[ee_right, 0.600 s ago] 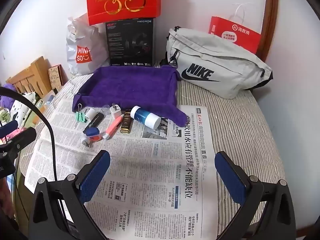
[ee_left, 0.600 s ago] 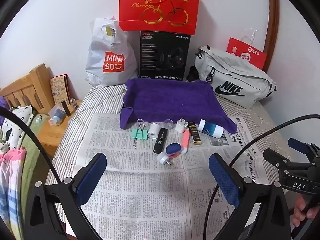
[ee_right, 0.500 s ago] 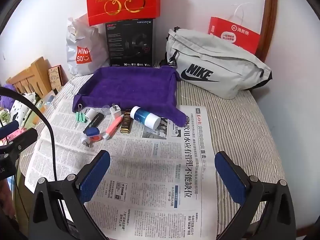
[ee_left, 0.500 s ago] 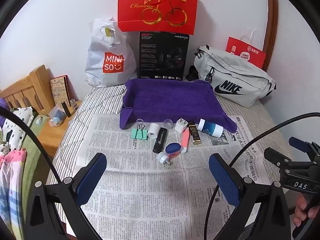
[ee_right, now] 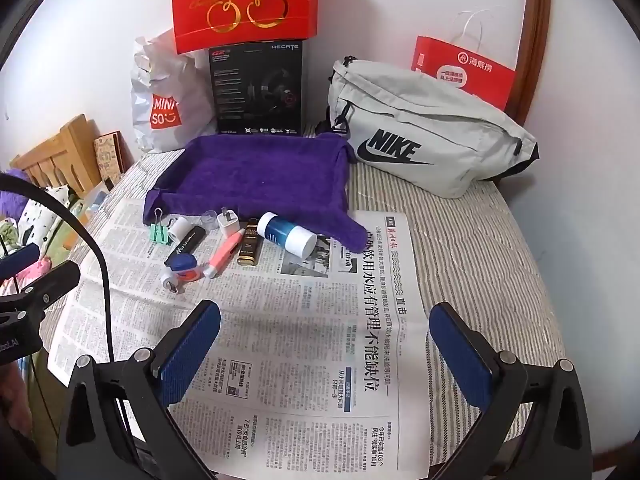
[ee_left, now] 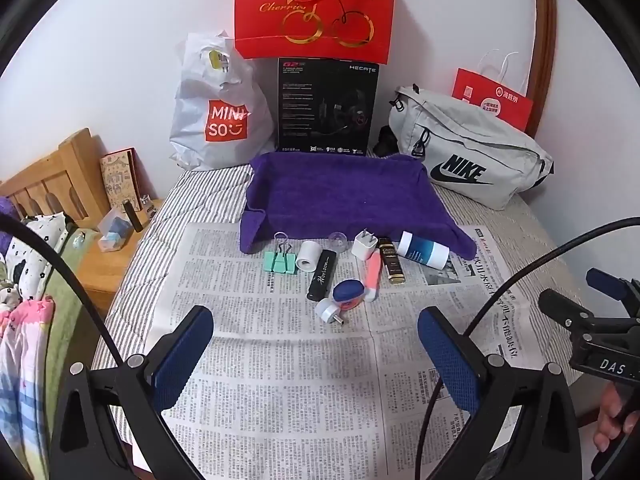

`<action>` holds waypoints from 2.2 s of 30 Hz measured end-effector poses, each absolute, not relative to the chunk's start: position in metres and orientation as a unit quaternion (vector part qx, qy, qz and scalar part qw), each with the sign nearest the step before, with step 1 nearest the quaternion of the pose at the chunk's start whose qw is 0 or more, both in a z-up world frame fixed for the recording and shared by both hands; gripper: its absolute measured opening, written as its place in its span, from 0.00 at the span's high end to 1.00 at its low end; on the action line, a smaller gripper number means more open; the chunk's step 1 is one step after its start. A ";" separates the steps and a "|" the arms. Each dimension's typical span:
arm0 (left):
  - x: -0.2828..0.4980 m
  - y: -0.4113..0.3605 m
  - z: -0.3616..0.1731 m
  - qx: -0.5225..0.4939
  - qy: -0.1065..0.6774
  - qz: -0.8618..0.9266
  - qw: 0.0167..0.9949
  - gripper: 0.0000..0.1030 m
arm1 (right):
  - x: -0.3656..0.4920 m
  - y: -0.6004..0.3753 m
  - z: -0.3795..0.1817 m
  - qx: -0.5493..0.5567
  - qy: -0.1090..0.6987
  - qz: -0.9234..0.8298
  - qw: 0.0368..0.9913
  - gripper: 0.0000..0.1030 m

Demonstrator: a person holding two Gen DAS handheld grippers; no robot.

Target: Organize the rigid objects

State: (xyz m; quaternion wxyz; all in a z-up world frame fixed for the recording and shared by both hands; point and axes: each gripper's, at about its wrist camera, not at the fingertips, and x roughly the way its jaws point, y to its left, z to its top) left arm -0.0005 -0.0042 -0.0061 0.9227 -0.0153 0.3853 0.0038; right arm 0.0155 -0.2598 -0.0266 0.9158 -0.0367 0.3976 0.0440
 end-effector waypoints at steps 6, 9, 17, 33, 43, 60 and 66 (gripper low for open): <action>0.001 -0.001 -0.008 -0.014 0.389 0.008 0.921 0.00 | 0.015 -0.259 -0.027 -0.038 0.397 0.044 0.916 0.00; 0.001 -0.001 -0.010 -0.013 0.389 0.008 0.921 0.00 | 0.014 -0.259 -0.027 -0.038 0.397 0.043 0.916 0.00; 0.000 -0.002 -0.013 -0.010 0.391 0.008 0.920 0.00 | 0.014 -0.259 -0.026 -0.038 0.395 0.042 0.917 0.00; 0.000 -0.002 -0.012 -0.007 0.392 0.007 0.920 0.00 | 0.014 -0.260 -0.023 -0.039 0.394 0.043 0.917 0.00; 0.000 -0.003 -0.012 -0.008 0.393 0.008 0.919 0.00 | 0.013 -0.259 -0.024 -0.040 0.393 0.044 0.917 0.00; 0.000 -0.004 -0.012 -0.003 0.396 0.010 0.918 0.00 | 0.013 -0.258 -0.024 -0.042 0.394 0.043 0.917 0.00; -0.001 -0.003 -0.011 -0.001 0.395 0.010 0.918 0.00 | 0.012 -0.257 -0.025 -0.042 0.394 0.043 0.917 0.00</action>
